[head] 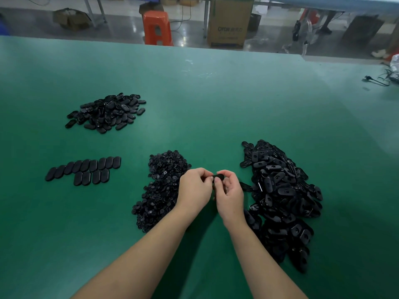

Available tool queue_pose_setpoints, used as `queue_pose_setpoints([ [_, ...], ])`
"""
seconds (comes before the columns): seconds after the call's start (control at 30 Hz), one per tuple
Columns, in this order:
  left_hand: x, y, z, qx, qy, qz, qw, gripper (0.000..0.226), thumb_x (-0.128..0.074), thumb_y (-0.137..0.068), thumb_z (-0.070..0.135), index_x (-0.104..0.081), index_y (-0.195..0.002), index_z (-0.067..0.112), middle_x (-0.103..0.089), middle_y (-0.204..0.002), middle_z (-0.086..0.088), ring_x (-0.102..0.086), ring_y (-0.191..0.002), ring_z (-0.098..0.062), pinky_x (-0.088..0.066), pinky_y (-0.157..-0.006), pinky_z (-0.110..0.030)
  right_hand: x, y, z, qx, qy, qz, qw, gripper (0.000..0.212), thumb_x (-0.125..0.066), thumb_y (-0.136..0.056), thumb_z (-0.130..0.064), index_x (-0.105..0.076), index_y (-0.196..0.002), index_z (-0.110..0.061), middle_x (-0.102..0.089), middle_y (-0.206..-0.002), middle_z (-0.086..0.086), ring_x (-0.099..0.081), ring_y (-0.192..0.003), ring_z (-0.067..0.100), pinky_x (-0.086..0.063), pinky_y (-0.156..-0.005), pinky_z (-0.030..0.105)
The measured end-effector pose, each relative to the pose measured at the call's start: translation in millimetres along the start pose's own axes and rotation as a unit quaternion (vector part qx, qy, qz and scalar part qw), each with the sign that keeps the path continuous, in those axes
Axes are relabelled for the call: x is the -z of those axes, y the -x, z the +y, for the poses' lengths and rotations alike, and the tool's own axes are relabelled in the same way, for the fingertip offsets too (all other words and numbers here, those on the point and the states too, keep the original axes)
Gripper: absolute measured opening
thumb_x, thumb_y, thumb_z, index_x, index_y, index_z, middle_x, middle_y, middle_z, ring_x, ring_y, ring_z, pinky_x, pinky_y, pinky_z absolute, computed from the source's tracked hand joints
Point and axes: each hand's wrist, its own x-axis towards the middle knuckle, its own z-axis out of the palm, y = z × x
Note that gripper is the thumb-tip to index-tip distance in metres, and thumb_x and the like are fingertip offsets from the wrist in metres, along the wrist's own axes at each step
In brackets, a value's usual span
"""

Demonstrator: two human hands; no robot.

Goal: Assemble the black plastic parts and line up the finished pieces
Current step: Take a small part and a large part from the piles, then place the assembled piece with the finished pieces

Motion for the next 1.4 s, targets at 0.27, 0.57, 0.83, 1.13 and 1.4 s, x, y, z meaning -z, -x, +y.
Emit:
queue_pose_setpoints([
  [0.27,4,-1,0,-0.137,-0.132,-0.028,0.981,0.030,-0.062,-0.092,0.013,-0.068,-0.120,0.017,-0.070,-0.105,0.000,-0.065,-0.095,-0.018,-0.052,-0.090,-0.034,-1,0,-1,-0.016,-0.011,0.020,1.000,0.022,-0.054,-0.097,-0.025,-0.062,-0.092,-0.045,-0.073,-0.089,-0.003,-0.066,-0.079,0.012,-0.052,-0.071,0.040],
  [0.57,32,-6,-11,-0.238,-0.290,-0.007,0.927,0.023,-0.054,-0.096,0.025,-0.062,-0.114,0.014,-0.063,-0.105,-0.003,-0.062,-0.095,-0.025,-0.050,-0.080,-0.038,0,1,-3,-0.025,-0.043,0.008,0.999,0.020,-0.048,-0.106,-0.014,-0.064,-0.108,-0.026,-0.065,-0.070,-0.003,-0.053,-0.056,0.009,-0.047,-0.051,0.024],
  [0.83,133,-18,-87,-0.025,-0.243,0.185,0.952,0.019,-0.068,-0.091,0.020,-0.070,-0.104,0.008,-0.060,-0.085,0.001,-0.053,-0.067,-0.013,-0.040,-0.060,-0.024,0,5,-7,-0.015,-0.001,-0.014,1.000,0.018,-0.048,-0.106,-0.018,-0.063,-0.105,-0.027,-0.066,-0.072,-0.005,-0.055,-0.060,0.007,-0.050,-0.055,0.025],
  [1.13,146,0,-126,0.063,-0.322,0.201,0.923,0.037,-0.064,-0.092,0.049,-0.067,-0.102,0.014,-0.062,-0.079,-0.001,-0.057,-0.061,-0.022,-0.048,-0.051,-0.031,0,6,-8,-0.010,0.025,-0.011,1.000,0.019,-0.048,-0.105,-0.017,-0.064,-0.101,-0.026,-0.066,-0.071,-0.006,-0.055,-0.059,0.006,-0.050,-0.054,0.027],
  [1.4,144,1,-127,0.036,-0.346,0.203,0.915,0.025,-0.052,-0.100,0.028,-0.074,-0.113,0.024,-0.066,-0.078,0.001,-0.058,-0.059,-0.021,-0.041,-0.046,-0.025,-1,6,-7,-0.013,0.027,-0.012,0.999,0.019,-0.049,-0.105,-0.016,-0.064,-0.101,-0.026,-0.066,-0.071,-0.006,-0.055,-0.058,0.007,-0.049,-0.054,0.030],
])
